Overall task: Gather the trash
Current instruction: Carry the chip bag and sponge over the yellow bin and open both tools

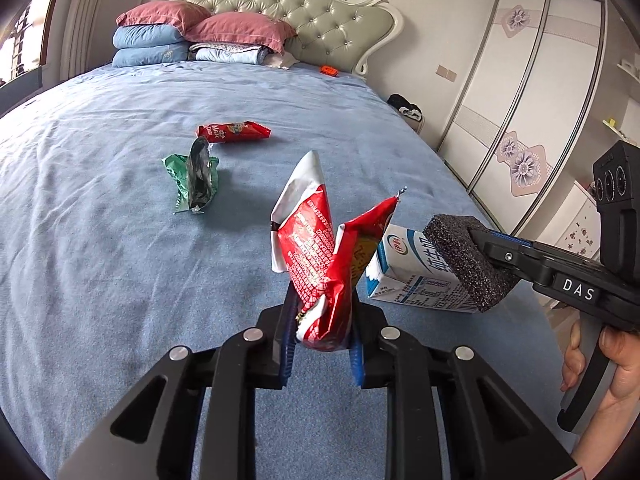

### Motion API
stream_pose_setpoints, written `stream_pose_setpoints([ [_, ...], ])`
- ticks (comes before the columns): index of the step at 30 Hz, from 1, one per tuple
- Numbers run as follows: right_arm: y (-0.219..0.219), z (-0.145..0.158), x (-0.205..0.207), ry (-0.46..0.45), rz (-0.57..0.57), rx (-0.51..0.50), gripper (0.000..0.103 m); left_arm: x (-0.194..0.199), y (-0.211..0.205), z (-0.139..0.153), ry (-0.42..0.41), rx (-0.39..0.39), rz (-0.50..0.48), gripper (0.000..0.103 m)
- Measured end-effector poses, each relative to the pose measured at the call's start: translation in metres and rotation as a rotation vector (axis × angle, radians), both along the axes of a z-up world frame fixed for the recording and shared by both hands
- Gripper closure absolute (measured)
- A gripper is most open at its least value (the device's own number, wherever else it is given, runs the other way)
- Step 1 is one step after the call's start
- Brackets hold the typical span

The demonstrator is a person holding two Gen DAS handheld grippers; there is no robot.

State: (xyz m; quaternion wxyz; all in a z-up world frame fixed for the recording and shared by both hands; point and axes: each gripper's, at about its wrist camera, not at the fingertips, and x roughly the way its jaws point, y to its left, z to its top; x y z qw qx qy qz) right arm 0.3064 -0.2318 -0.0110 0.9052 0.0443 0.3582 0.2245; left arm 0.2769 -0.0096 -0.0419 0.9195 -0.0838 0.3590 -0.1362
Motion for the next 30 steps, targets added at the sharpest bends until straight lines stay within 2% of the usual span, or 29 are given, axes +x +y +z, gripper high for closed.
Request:
stream_pose_setpoints([
  [5, -0.023, 0.004, -0.019, 0.003, -0.033, 0.05, 0.076, -0.016, -0.021, 0.009, -0.016, 0.003, -0.028, 0.081],
  [13, -0.072, 0.022, -0.067, -0.049, -0.107, 0.121, 0.076, -0.049, -0.079, 0.022, -0.034, 0.019, -0.139, 0.081],
  [21, -0.139, 0.008, -0.109, -0.055, -0.219, 0.132, 0.076, -0.074, -0.151, 0.026, -0.033, 0.05, -0.259, 0.081],
  [30, -0.235, -0.012, -0.157, -0.051, -0.365, 0.156, 0.076, -0.09, -0.243, 0.01, 0.047, 0.046, -0.42, 0.081],
])
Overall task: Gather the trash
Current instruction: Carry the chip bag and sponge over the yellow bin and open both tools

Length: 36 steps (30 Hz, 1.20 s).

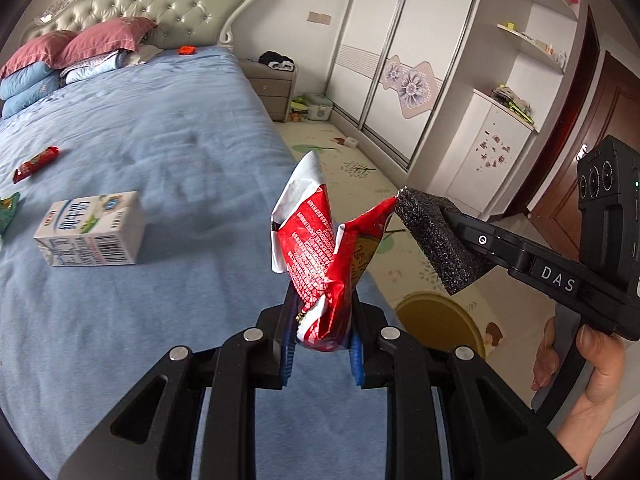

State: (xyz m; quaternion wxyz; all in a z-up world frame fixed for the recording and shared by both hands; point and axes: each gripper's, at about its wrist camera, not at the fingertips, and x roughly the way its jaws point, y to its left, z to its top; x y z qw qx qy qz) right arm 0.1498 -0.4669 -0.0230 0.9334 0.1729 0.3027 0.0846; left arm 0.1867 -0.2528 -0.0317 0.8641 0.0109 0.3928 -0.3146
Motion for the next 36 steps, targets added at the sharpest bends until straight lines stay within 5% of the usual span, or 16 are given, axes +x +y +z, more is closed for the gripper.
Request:
stream_pose_setpoints([
  [24, -0.193, -0.126, -0.143, 0.176, -0.424, 0.119, 0.076, -0.04, -0.251, -0.097, 0.24, 0.211, -0.417, 0.081],
  [29, -0.21, -0.156, -0.161, 0.236, -0.466, 0.142, 0.076, -0.032, -0.284, -0.13, 0.336, 0.255, -0.441, 0.081],
  [36, -0.216, -0.184, -0.166, 0.289, -0.48, 0.171, 0.076, -0.037, -0.298, -0.149, 0.355, 0.309, -0.493, 0.081],
])
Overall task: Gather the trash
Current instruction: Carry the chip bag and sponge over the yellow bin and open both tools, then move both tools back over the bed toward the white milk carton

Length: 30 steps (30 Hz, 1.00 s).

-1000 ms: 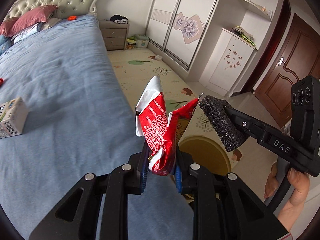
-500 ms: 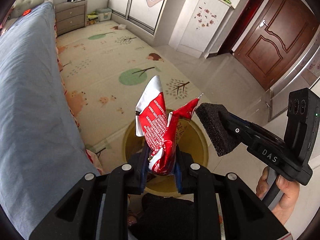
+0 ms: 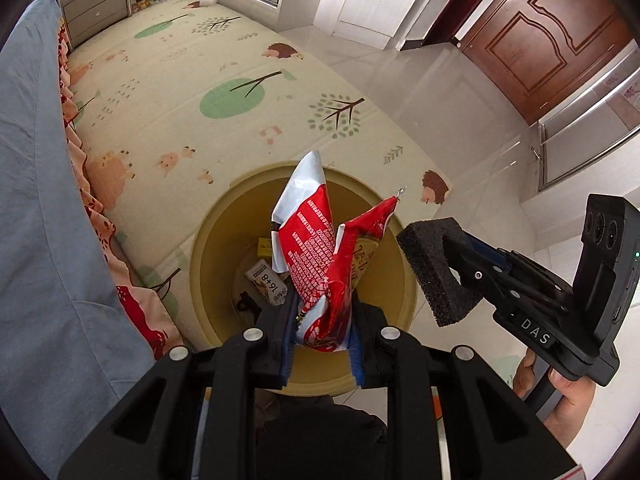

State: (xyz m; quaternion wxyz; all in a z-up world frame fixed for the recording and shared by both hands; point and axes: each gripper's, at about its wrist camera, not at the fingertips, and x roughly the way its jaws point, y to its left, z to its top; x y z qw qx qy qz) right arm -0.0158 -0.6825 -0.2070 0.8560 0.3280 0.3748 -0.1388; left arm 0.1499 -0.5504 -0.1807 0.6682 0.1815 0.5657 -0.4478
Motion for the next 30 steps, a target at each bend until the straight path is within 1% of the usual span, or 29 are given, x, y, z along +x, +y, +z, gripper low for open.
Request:
stream_pose_setpoints([
  [5, -0.002, -0.008, 0.009, 0.024, -0.003, 0.014, 0.075, 0.002, -0.002, -0.004, 0.006, 0.002, -0.002, 0.081],
  [6, -0.003, -0.009, 0.01, 0.028, -0.012, 0.014, 0.069, 0.003, -0.003, -0.006, 0.012, 0.002, -0.007, 0.079],
  [7, -0.005, -0.01, 0.01, 0.031, -0.027, 0.016, 0.063, 0.005, -0.003, -0.007, 0.015, 0.004, 0.0, 0.071],
  [8, -0.011, -0.014, 0.011, 0.036, -0.038, 0.014, 0.05, 0.008, -0.001, -0.009, 0.021, 0.006, 0.016, 0.063],
  [9, -0.012, -0.015, 0.011, 0.042, -0.049, 0.009, 0.047, 0.011, 0.0, -0.01, 0.028, 0.007, 0.031, 0.046],
  [10, -0.013, -0.016, 0.01, 0.045, -0.057, 0.009, 0.047, 0.012, 0.001, -0.01, 0.027, 0.005, 0.041, 0.039],
  [12, -0.015, -0.02, 0.008, 0.049, -0.062, 0.025, 0.047, 0.014, 0.003, -0.011, 0.022, 0.009, 0.056, 0.032],
  [17, -0.013, -0.03, 0.003, 0.065, -0.07, 0.051, 0.047, 0.012, 0.002, -0.018, 0.048, 0.033, 0.047, 0.031],
  [20, -0.01, -0.03, 0.002, 0.068, -0.062, 0.057, 0.047, 0.01, 0.003, -0.016, 0.04, 0.029, 0.048, 0.031],
  [23, -0.007, -0.024, 0.0, 0.052, -0.061, 0.063, 0.047, 0.007, 0.007, -0.007, -0.005, 0.006, 0.056, 0.031],
  [24, -0.006, -0.02, 0.0, 0.048, -0.061, 0.061, 0.047, 0.006, 0.008, -0.002, -0.025, -0.002, 0.058, 0.029],
  [26, -0.003, -0.012, 0.0, 0.04, -0.057, 0.045, 0.047, 0.003, 0.012, 0.007, -0.062, -0.022, 0.063, 0.028],
  [30, 0.005, 0.01, 0.0, 0.015, -0.039, 0.009, 0.047, -0.001, 0.02, 0.032, -0.11, -0.079, 0.074, 0.028],
])
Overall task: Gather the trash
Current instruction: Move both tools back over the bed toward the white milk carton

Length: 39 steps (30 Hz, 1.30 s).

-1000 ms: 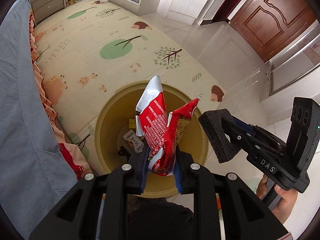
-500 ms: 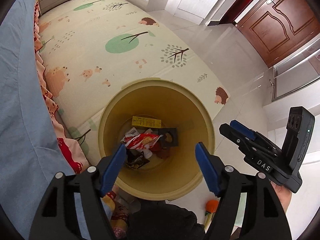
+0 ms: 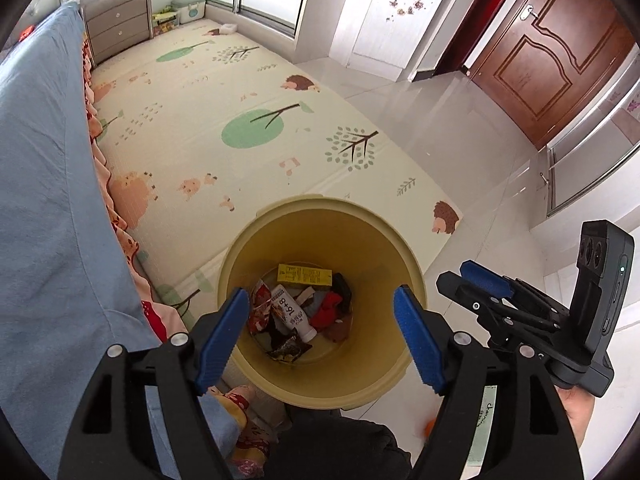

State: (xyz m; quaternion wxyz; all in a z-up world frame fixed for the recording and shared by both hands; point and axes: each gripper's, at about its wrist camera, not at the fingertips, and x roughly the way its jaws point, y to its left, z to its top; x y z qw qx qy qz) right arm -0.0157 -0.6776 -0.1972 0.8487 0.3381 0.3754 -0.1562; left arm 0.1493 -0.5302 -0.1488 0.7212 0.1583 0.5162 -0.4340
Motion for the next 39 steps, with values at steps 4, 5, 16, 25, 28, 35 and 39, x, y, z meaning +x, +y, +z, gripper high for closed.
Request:
stream_pose_setpoints([
  [4, 0.01, 0.028, 0.004, -0.027, 0.021, -0.05, 0.047, 0.0, 0.013, 0.031, -0.049, -0.057, 0.009, 0.028],
  [5, 0.013, 0.036, 0.006, -0.037, 0.032, -0.064, 0.047, 0.001, 0.019, 0.039, -0.063, -0.073, 0.015, 0.028],
  [16, 0.097, 0.118, 0.066, -0.168, 0.258, -0.176, 0.047, 0.022, 0.14, 0.106, -0.275, -0.145, 0.208, 0.025],
  [25, 0.207, 0.163, 0.14, -0.243, 0.498, -0.211, 0.044, 0.056, 0.273, 0.132, -0.355, -0.125, 0.446, 0.013],
  [28, 0.246, 0.175, 0.163, -0.248, 0.579, -0.237, 0.041, 0.07, 0.316, 0.137, -0.372, -0.127, 0.527, 0.011],
  [35, 0.329, 0.185, 0.208, -0.239, 0.76, -0.279, 0.039, 0.089, 0.4, 0.139, -0.393, -0.117, 0.704, 0.01],
  [39, 0.367, 0.183, 0.228, -0.22, 0.843, -0.32, 0.037, 0.098, 0.437, 0.135, -0.457, -0.061, 0.814, 0.009],
])
